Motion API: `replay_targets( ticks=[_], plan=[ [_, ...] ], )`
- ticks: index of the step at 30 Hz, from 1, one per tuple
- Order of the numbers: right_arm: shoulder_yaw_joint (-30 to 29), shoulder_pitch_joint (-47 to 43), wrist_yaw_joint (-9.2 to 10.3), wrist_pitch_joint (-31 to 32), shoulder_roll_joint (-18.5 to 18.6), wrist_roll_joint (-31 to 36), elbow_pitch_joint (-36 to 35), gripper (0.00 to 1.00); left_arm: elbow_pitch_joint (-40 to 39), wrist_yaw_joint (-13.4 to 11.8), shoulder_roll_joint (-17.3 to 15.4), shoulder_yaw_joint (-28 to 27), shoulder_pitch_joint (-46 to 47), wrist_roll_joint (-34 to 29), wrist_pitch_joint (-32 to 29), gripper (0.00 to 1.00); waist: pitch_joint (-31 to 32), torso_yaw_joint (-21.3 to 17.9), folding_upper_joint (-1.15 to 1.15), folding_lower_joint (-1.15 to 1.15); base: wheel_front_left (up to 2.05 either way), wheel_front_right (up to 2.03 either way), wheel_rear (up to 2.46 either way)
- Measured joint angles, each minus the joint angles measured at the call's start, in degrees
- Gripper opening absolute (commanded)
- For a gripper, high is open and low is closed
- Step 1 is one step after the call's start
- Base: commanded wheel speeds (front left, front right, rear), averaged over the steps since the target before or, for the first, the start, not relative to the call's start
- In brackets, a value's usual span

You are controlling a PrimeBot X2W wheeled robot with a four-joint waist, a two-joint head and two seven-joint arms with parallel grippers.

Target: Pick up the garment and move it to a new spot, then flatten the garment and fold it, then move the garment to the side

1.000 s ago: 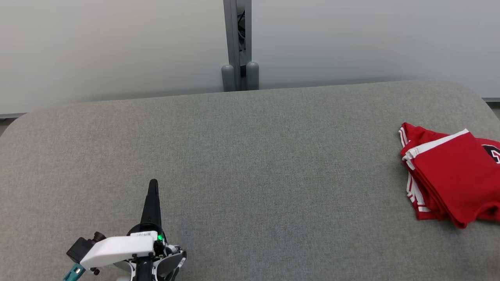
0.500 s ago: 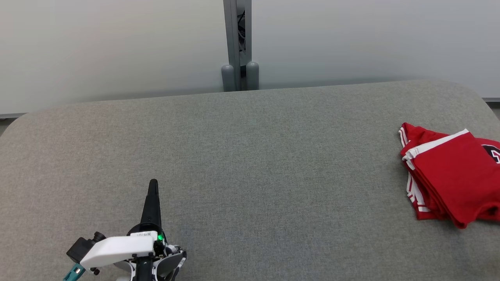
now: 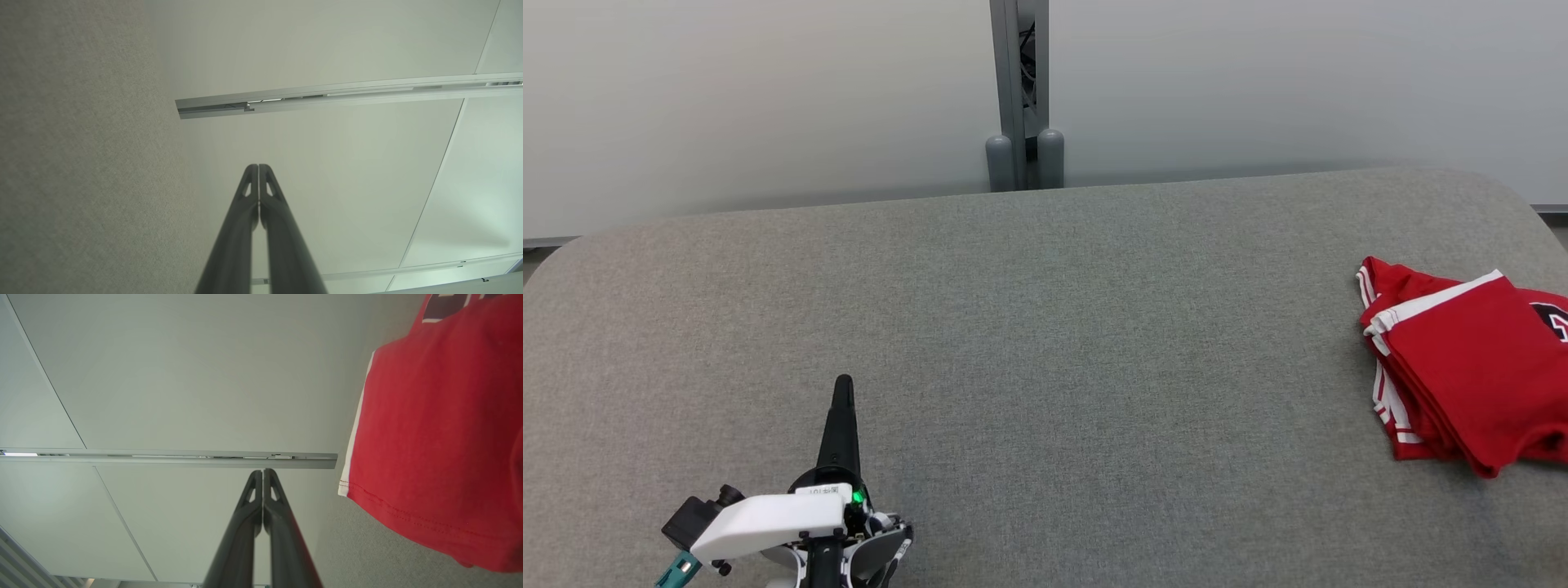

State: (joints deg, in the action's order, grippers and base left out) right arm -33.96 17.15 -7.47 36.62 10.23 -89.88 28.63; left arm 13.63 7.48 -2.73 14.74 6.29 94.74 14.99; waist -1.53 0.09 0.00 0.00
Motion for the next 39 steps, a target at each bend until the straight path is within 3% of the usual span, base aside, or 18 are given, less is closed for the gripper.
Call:
replay_targets(
  ticks=[39],
  plan=[
    [0.0,0.0,0.00,0.0,0.0,0.0,0.0,0.00,0.0,0.0,0.0,0.0,0.0,0.0,0.0,0.00,0.0,0.0,0.00,0.00,0.00,0.00,0.00]
  ],
)
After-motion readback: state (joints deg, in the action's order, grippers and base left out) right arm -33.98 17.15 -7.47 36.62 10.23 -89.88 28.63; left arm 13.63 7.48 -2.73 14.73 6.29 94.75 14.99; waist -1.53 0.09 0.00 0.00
